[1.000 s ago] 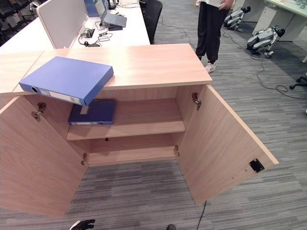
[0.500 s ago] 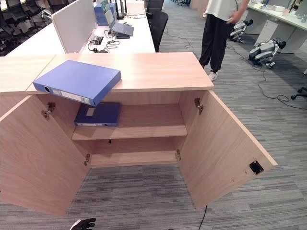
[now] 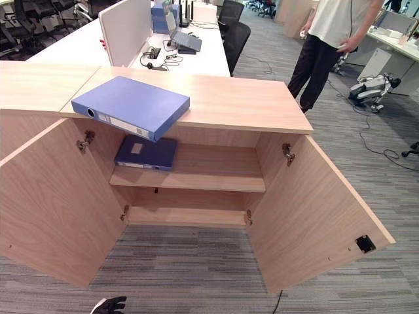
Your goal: Put the empty folder in the office cabinet
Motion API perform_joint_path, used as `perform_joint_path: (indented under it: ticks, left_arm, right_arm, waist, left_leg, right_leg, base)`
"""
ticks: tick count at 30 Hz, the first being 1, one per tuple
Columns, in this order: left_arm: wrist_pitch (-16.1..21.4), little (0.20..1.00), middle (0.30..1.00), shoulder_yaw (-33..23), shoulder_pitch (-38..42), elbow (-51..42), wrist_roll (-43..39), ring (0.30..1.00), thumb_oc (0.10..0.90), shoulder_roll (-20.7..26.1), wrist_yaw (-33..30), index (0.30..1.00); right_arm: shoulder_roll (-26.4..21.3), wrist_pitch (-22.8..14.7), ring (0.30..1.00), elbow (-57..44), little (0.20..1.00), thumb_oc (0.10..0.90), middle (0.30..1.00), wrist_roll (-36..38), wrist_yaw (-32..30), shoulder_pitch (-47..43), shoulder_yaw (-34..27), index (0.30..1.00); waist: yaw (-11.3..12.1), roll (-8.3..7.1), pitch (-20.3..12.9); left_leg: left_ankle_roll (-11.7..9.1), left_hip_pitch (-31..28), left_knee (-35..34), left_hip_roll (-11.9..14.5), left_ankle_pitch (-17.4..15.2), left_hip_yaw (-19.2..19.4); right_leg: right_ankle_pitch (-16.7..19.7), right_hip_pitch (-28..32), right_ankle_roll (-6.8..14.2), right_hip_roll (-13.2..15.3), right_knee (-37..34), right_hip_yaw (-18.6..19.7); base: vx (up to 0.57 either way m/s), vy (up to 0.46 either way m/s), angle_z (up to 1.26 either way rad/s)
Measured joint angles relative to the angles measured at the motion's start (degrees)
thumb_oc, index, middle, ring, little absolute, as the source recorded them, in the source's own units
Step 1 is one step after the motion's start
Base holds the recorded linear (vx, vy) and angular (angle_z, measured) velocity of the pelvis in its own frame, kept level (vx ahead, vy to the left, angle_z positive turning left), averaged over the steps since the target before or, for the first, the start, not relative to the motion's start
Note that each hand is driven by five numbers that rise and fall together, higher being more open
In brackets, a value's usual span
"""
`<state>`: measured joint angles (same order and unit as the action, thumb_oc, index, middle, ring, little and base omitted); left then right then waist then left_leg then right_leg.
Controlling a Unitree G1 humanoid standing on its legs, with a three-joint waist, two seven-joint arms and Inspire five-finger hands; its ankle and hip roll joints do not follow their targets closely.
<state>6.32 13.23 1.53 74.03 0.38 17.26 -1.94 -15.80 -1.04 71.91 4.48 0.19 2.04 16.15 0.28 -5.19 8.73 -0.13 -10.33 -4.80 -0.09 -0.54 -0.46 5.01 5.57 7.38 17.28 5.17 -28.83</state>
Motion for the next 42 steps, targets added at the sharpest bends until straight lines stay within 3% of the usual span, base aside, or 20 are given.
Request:
perform_joint_path:
  ticks: [8, 9, 11, 12, 13, 14, 15, 16, 17, 19, 22, 32, 42]
  left_arm:
    - [0.0, 0.900, 0.900, 0.1, 0.2, 0.2, 0.5, 0.900, 0.800, 0.1, 0.0, 0.900]
    - [0.0, 0.900, 0.900, 0.2, 0.6, 0.3, 0.5, 0.900, 0.800, 0.1, 0.1, 0.900]
    - [0.0, 0.900, 0.900, 0.1, 0.6, 0.3, 0.5, 0.900, 0.800, 0.2, 0.1, 0.900]
    - [0.0, 0.900, 0.900, 0.1, 0.4, 0.4, 0.5, 0.900, 0.800, 0.9, 0.1, 0.900]
    - [-0.1, 0.900, 0.900, 0.1, 0.3, 0.4, 0.5, 0.900, 0.800, 1.1, 0.1, 0.900]
    - [-0.1, 0.900, 0.900, 0.2, 0.1, 0.4, 0.5, 0.900, 0.800, 1.5, 0.2, 0.900]
    - [-0.1, 0.900, 0.900, 0.1, 0.0, 0.5, 0.5, 0.900, 0.800, 1.6, 0.2, 0.900]
    - [-0.1, 0.900, 0.900, 0.0, -0.3, 0.5, 0.5, 0.900, 0.800, 1.0, 0.2, 0.900]
    - [-0.1, 0.900, 0.900, 0.0, -0.8, 0.5, 0.5, 0.900, 0.800, 0.7, 0.2, 0.900]
    - [-0.1, 0.900, 0.900, 0.0, -0.9, 0.4, 0.4, 0.900, 0.800, 0.3, 0.1, 0.900]
    - [-0.1, 0.900, 0.900, 0.0, -0.7, -0.1, 0.4, 0.900, 0.800, 0.2, 0.0, 0.900]
    - [0.0, 0.900, 0.900, 0.1, -0.5, -0.4, 0.4, 0.900, 0.800, 0.6, 0.1, 0.900]
    - [0.0, 0.900, 0.900, 0.1, -0.9, -0.3, 0.3, 0.900, 0.800, 0.3, 0.1, 0.900]
  right_arm:
    - [0.0, -0.1, 0.900, 0.6, 0.900, 0.800, 0.900, 0.0, 0.0, 0.0, -0.1, 0.900]
    - [-0.1, -0.1, 0.900, 0.7, 0.900, 0.800, 0.900, 0.0, 0.0, -0.9, -0.1, 0.900]
    - [0.0, -0.2, 0.900, 0.8, 0.900, 0.800, 0.900, 0.0, -0.1, -1.0, -0.1, 0.900]
    - [0.7, -0.2, 0.900, 0.9, 0.900, 0.800, 0.900, 0.0, 0.0, -1.0, 0.0, 0.900]
    - [1.0, -0.1, 0.900, 0.8, 0.900, 0.800, 0.900, -0.1, 0.0, -1.0, 0.1, 0.900]
    - [1.7, 0.0, 0.900, 1.0, 0.900, 0.800, 0.900, -1.1, 0.0, -0.5, 0.2, 0.900]
    - [1.9, 0.1, 0.900, 1.1, 0.900, 0.800, 0.900, -1.6, 0.0, -0.5, 0.6, 0.900]
    - [1.5, 0.1, 0.900, 1.1, 0.900, 0.800, 0.900, -2.2, -0.1, -0.3, 1.1, 0.900]
    - [0.8, 0.0, 0.900, 1.0, 0.900, 0.800, 0.900, -2.2, 0.0, -0.5, 1.2, 0.900]
    - [0.3, 0.0, 0.900, 0.9, 0.900, 0.800, 0.900, -2.3, 0.1, -0.6, 1.3, 0.900]
    - [0.2, 0.0, 0.900, 0.8, 0.900, 0.800, 0.900, -2.3, 0.1, -0.8, 1.1, 0.900]
    - [0.9, -0.1, 0.900, 0.5, 0.900, 0.800, 0.900, -2.2, 0.1, -0.6, 1.2, 0.900]
    - [0.8, -0.6, 0.900, 0.5, 0.900, 0.800, 0.900, -2.2, 0.0, 0.2, 1.2, 0.900]
  waist:
    - [-0.1, -0.16, 1.7]
    - [0.0, 0.19, 2.5]
    - [0.1, 0.62, 2.6]
    - [0.3, 0.57, 2.7]
    - [0.3, 0.53, 2.6]
    - [0.8, 0.15, 2.4]
    - [1.2, -0.05, 2.4]
    - [1.4, 0.49, 2.4]
    - [1.5, 1.41, 2.2]
    - [1.5, 2.20, 2.2]
    - [1.4, 2.23, 2.2]
    - [1.4, 0.68, 0.2]
    - [1.3, 1.18, -0.4]
  left_leg:
    - [1.5, -2.2, 0.0, -0.3, 0.0, 0.5]
    - [2.3, -2.5, 0.0, -0.2, 0.5, 0.4]
    - [2.6, -2.2, 0.0, 0.1, 0.6, 0.7]
    - [2.7, -1.6, 0.0, 0.7, 0.5, 0.6]
    - [2.4, -1.3, 0.0, 0.8, 0.7, 0.8]
    - [1.9, -0.7, 0.0, 0.6, 0.6, 0.8]
    - [1.6, -0.7, 0.0, 0.3, 0.7, 1.0]
    - [0.8, -0.3, 0.0, 0.6, 0.6, 1.7]
    - [0.1, 0.2, 0.0, 1.2, 0.7, 1.9]
    - [-0.6, 0.5, 0.1, 2.1, 0.9, 2.0]
    - [-1.1, 0.5, 0.2, 2.6, 0.8, 2.0]
    - [-1.4, 0.3, 0.0, 2.5, 0.8, 1.5]
    - [-1.7, 1.1, 0.0, 2.8, 1.2, 0.1]
  right_leg:
    - [1.2, -3.2, 1.5, 2.8, 11.1, 1.0]
    - [2.0, -3.9, 2.5, 2.5, 12.2, 4.2]
    - [2.6, -4.4, 3.5, 1.5, 11.7, 5.8]
    - [-0.7, -4.1, 4.4, -0.6, 9.2, 7.8]
    - [-1.6, -3.2, 3.6, -1.6, 7.9, 7.7]
    - [-2.2, -1.0, 3.1, -3.6, 1.4, 7.9]
    - [-2.2, -0.2, 2.2, -3.7, -0.6, 7.9]
    - [-0.8, 1.0, 0.3, -4.9, -3.7, 7.9]
    - [-0.2, 1.2, -0.3, -5.8, -5.2, 7.8]
    - [-0.1, 1.3, -0.5, -6.9, -6.0, 7.7]
    - [-0.1, 1.6, -1.0, -7.7, -6.6, 7.7]
    - [-0.1, 2.3, -1.2, -7.6, -7.1, 7.4]
    - [0.4, 2.8, -1.9, -8.2, -8.7, 6.2]
  base:
    - [-0.10, 0.087, 0.01]
    - [-0.11, 0.048, -0.06]
    - [-0.06, -0.005, -0.06]
    - [0.01, -0.056, -0.06]
    - [0.02, -0.106, -0.05]
    - [0.01, -0.077, -0.07]
    - [0.00, -0.117, -0.16]
    - [-0.01, -0.100, -0.17]
    - [0.00, -0.100, -0.12]
    - [0.01, -0.069, -0.03]
    - [0.03, -0.045, -0.01]
    - [0.03, -0.037, 0.02]
    - [0.01, -0.057, 0.06]
